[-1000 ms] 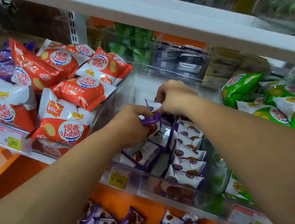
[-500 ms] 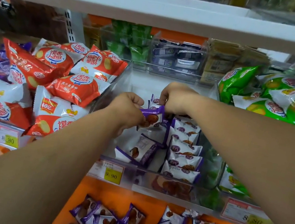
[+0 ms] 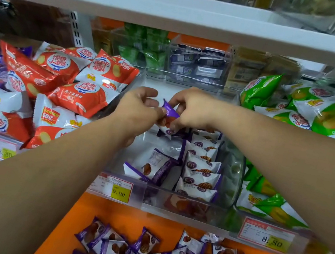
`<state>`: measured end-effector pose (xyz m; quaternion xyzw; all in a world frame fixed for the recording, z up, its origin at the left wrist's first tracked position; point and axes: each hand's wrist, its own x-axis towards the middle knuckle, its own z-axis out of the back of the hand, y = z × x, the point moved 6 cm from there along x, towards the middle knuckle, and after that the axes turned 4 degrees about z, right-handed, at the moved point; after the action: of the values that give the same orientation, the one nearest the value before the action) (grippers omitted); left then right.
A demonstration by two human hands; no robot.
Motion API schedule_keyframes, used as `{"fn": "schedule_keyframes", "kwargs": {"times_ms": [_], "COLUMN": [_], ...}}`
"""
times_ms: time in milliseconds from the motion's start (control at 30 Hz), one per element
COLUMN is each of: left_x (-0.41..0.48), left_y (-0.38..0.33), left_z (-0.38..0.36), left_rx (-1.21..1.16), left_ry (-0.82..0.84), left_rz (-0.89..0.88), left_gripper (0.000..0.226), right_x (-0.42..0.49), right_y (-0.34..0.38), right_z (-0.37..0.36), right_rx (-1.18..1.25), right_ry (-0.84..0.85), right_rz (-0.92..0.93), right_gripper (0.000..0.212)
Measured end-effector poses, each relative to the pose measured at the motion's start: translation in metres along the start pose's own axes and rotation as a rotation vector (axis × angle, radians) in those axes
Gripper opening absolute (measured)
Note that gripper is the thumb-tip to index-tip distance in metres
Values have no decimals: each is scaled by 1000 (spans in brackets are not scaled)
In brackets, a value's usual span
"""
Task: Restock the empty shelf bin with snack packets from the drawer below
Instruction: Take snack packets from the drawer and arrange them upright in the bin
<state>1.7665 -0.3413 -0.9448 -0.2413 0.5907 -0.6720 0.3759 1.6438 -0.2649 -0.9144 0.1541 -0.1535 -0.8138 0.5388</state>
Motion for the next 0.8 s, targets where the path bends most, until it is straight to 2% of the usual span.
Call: {"fn": "schedule_keyframes", "kwargs": {"times_ms": [100,200,267,333,400,467,533,600,700,800], "left_x": [-4,-9,-11,-8,-3,0,4,8,19,29], "left_y": [5,10,7,7,5,3,3,-1,0,10], "left_z": [3,-10,-13,-7,0,-2,-13,-25,-38,-43], "left_rx": [-50,-114,-128,-88,170,569,872,932,841,842], "left_ry": [-28,123,167,134,64,70,119,157,193,177], "left_rz": [90,152,97,27,-82,-181,-210,-220,-176,-132], "left_gripper": [63,47,36,31,19,14,23,31,37,38], "right_x": [-6,-9,-14,-20,-21,-25,-25,-22,-14,-2], "right_y": [-13,-20,-13,-8,-13,-15,-10,-6,-6,-12], "right_z": [4,-1,-5,-4,11,27,29,18,0,-12], "right_rx": [384,780,860,862,779,579,328,151,-19,-217], "right_ry": [-78,-133,-62,-32,-165,-284,-235,-124,-24,2], "right_rz": [-161,-289,-296,-299,-274,-223,-152,-99,-71,-59], "right_gripper": [43,43,30,24,35,34,29,23,12,25]}}
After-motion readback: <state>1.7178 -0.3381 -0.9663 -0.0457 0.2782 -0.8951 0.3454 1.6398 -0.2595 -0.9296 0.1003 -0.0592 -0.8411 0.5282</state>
